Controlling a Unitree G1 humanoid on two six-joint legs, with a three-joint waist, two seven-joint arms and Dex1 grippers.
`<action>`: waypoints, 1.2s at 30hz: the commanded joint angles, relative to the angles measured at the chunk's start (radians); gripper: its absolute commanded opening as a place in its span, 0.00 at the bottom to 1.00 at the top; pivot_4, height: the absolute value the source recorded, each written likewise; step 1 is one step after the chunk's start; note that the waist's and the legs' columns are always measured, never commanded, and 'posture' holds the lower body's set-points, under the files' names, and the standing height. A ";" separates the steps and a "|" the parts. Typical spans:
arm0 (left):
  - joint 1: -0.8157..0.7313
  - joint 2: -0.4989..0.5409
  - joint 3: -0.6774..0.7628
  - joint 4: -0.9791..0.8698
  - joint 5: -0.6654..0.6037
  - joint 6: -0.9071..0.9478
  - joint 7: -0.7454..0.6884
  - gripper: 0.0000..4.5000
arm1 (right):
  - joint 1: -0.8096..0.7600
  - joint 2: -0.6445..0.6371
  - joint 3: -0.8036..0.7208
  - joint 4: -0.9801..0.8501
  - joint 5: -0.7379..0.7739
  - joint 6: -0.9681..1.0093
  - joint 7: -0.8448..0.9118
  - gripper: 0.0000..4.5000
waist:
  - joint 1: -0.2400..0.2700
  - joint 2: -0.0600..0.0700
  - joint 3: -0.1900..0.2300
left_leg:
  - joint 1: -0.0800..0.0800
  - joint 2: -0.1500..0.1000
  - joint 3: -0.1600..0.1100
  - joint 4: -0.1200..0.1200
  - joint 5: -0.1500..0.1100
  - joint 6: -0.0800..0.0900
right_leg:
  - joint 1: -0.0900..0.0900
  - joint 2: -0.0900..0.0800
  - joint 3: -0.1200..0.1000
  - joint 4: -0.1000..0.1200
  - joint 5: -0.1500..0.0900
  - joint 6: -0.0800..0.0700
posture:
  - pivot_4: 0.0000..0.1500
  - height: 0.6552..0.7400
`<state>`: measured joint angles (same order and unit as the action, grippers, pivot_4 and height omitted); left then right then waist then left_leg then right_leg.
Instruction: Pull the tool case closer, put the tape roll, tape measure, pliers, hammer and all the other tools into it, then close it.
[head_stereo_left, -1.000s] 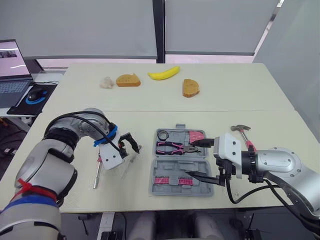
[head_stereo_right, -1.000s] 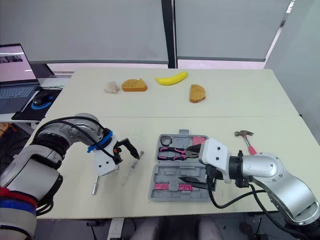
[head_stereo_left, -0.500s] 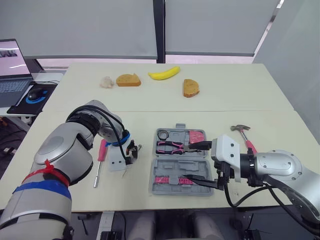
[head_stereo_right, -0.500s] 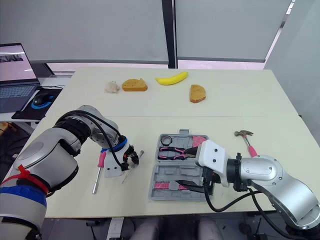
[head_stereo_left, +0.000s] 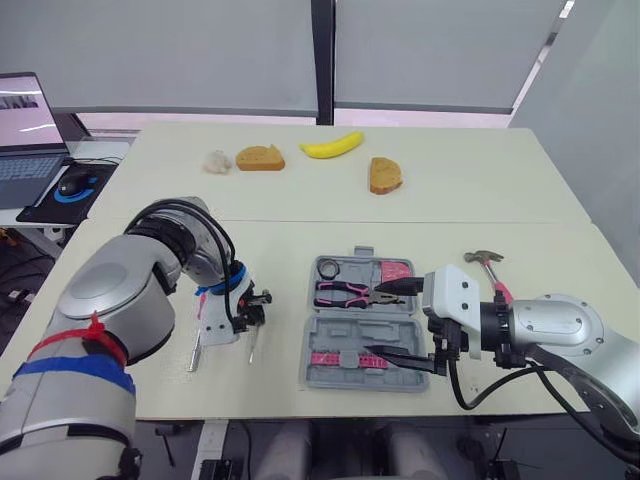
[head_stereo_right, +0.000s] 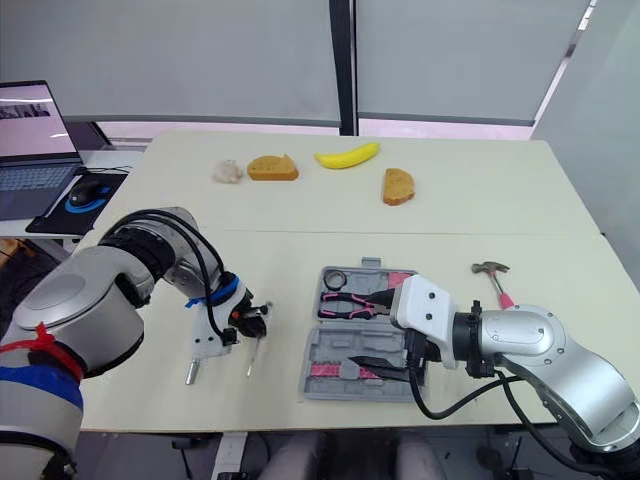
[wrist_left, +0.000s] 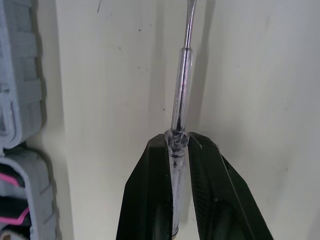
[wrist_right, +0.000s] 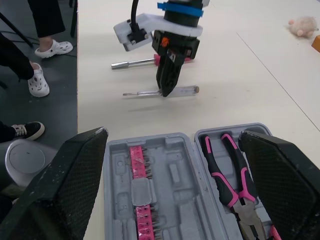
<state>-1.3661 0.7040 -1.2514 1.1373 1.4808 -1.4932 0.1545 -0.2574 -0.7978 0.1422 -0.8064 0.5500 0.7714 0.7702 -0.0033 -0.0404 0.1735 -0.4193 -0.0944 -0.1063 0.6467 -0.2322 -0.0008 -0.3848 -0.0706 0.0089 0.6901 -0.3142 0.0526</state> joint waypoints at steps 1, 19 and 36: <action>-0.047 0.055 0.031 0.049 -0.039 -0.046 -0.011 0.04 | -0.010 0.006 0.004 -0.012 -0.003 -0.023 0.004 1.00 | -0.001 0.000 0.000 | 0.000 0.000 0.001 0.000 0.000 0.000 | 0.000 0.000 0.000 0.001 0.000 0.000 | 1.00 1.00; 0.219 0.211 0.344 0.046 -0.717 -0.121 -0.233 0.04 | -0.029 0.027 0.108 0.025 -0.092 -0.006 -0.018 1.00 | -0.009 0.000 0.000 | 0.001 0.000 0.001 0.002 0.001 -0.001 | -0.004 -0.001 0.000 0.007 0.000 0.000 | 1.00 1.00; 0.687 0.520 0.430 -0.731 -1.735 0.622 -1.106 0.04 | -0.037 0.066 0.170 0.065 -0.167 -0.029 -0.015 1.00 | -0.044 0.001 -0.001 | 0.001 0.002 -0.001 0.001 0.001 -0.001 | -0.004 -0.001 0.005 0.008 0.000 -0.001 | 1.00 1.00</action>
<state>-0.6923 1.1864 -0.8836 0.4856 -0.1725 -0.9719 -0.8759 -0.2934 -0.7354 0.3179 -0.7204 0.3878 0.7661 0.7570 -0.0477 -0.0393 0.1722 -0.4180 -0.0926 -0.1076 0.6481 -0.2317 -0.0017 -0.3890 -0.0716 0.0138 0.6982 -0.3140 0.0514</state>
